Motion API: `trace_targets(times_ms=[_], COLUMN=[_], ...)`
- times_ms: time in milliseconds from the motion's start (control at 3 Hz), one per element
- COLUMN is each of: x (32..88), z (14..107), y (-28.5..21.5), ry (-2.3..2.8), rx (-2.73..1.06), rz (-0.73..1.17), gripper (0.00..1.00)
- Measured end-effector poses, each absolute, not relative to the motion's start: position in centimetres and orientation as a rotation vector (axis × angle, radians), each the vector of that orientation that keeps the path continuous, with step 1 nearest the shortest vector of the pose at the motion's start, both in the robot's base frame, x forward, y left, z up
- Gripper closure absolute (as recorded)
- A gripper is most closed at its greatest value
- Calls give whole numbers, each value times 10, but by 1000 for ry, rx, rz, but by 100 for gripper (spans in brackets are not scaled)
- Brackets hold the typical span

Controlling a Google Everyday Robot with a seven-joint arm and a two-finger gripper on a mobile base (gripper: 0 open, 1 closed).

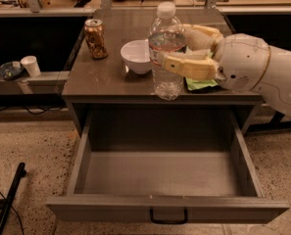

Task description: Pick water bottle from top drawer and place on counter

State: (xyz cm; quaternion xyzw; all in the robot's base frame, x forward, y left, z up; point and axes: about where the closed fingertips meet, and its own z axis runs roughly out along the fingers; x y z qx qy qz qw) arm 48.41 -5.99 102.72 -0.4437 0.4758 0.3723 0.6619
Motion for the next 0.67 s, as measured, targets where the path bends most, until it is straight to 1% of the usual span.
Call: trace_targets(times_ms=[333,667], x=[497,534], z=[1026,1006], y=[-61,-62], ry=[1074,1103], rx=[-1002,-1003], rz=[841,839], gripper=[100,100])
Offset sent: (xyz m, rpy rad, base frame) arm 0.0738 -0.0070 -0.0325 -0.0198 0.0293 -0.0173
